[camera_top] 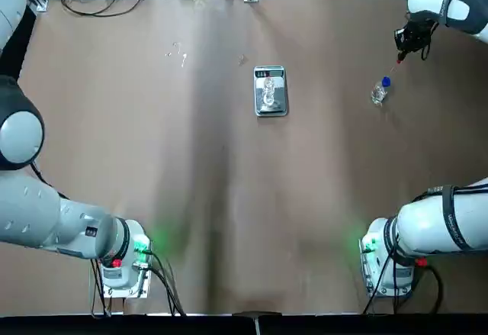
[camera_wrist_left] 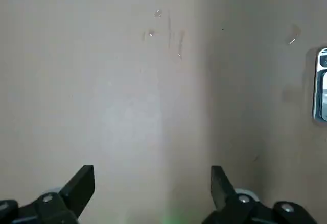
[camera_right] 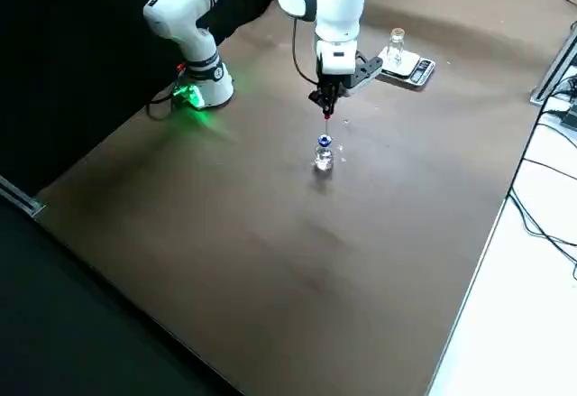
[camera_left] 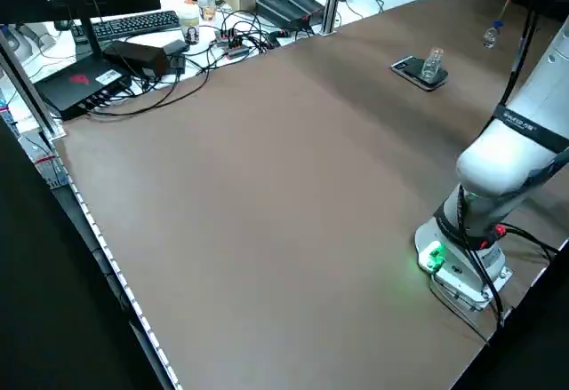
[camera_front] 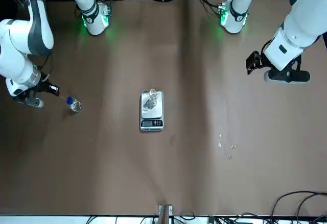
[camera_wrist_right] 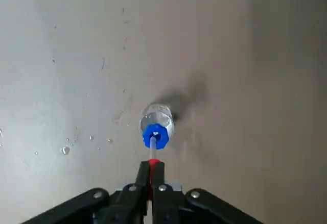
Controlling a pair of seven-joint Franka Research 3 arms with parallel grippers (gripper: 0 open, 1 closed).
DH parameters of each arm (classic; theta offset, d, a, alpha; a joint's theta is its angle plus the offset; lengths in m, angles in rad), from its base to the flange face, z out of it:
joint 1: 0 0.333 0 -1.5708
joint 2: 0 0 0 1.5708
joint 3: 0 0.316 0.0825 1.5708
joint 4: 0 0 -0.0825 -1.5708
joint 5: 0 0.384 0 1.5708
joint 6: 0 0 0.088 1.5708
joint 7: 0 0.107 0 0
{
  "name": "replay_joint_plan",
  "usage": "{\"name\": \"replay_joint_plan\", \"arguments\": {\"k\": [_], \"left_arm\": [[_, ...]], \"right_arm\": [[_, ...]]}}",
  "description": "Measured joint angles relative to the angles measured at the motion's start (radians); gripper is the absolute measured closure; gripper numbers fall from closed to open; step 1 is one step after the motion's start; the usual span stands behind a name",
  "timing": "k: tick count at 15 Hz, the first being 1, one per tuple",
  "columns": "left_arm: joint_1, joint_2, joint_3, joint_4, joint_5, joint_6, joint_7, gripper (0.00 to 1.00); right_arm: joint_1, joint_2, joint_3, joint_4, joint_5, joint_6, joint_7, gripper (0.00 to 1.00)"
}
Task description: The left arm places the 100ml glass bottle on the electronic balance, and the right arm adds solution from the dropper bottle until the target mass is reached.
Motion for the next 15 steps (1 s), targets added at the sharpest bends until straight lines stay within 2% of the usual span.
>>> {"name": "replay_joint_plan", "arguments": {"k": [9, 15], "left_arm": [[0.022, 0.000, 0.000, 0.000, 0.000, 0.001, -0.002, 0.00], [0.069, 0.000, 0.000, 0.001, -0.001, 0.001, -0.005, 0.00]], "right_arm": [[0.000, 0.000, 0.000, -0.012, 0.000, 0.014, -0.002, 0.95], [0.000, 0.000, 0.000, -0.025, -0.001, 0.019, -0.009, 0.95]]}}
